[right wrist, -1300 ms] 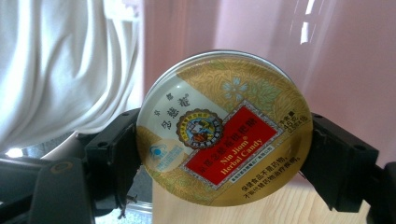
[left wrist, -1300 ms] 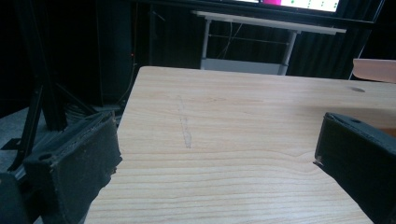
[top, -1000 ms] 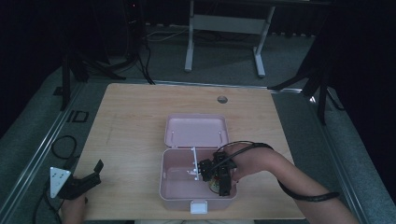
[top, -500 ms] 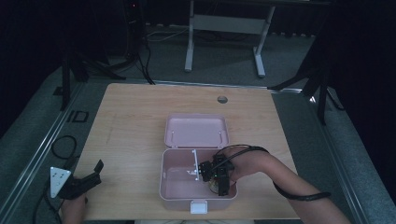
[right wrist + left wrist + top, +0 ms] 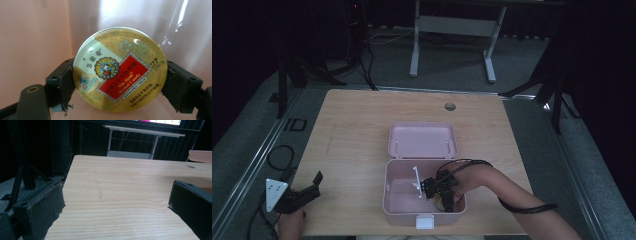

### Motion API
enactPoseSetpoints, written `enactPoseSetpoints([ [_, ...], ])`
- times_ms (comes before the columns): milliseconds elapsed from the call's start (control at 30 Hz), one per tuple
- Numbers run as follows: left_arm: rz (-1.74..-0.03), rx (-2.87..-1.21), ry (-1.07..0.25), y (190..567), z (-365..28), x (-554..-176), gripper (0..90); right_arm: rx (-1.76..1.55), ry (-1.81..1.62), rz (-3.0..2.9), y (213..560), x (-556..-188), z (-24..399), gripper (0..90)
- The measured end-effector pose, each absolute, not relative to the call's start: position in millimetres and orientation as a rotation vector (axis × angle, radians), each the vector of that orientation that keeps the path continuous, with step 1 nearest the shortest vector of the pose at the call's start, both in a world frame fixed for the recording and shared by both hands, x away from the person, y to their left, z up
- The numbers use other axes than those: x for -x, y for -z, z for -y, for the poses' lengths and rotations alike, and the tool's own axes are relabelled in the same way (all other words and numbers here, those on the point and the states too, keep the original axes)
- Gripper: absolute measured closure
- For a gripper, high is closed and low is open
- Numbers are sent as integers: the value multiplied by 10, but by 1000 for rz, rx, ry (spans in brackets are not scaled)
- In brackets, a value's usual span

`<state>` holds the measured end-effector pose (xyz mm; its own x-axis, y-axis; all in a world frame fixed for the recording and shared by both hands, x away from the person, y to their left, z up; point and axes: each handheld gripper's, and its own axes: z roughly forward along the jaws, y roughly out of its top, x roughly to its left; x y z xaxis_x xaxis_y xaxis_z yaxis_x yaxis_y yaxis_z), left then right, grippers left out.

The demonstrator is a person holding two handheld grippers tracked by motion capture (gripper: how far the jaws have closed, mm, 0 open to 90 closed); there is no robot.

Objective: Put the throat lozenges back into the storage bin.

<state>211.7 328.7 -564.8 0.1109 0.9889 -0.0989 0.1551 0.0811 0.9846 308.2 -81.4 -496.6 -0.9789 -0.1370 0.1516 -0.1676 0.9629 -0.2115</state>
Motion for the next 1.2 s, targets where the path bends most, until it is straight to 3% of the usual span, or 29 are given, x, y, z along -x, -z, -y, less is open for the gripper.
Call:
enactPoseSetpoints([
  [300, -1271, -1303, -979, 5648, -3288, -2117, 3, -203, -318, 2983, 4923, -3106, 834, 150],
  [500, -1271, -1304, -981, 5648, -3286, -2117, 3, -216, -151, 3043, 4623, -3100, 873, 150],
  [600, -1271, -1304, -982, 5647, -3285, -2118, 3, -200, 72, 3054, 4266, -3069, 979, 122],
  [667, -1272, -1303, -982, 5648, -3284, -2118, 3, -200, 72, 3054, 4266, -3069, 979, 122],
  [867, -1272, -1305, -981, 5647, -3284, -2119, 3, -154, 356, 3125, 3857, -3068, 1277, 116],
  [1200, -1272, -1305, -983, 5647, -3282, -2120, 3, 12, 572, 3172, 3744, -3112, 1833, 116],
])
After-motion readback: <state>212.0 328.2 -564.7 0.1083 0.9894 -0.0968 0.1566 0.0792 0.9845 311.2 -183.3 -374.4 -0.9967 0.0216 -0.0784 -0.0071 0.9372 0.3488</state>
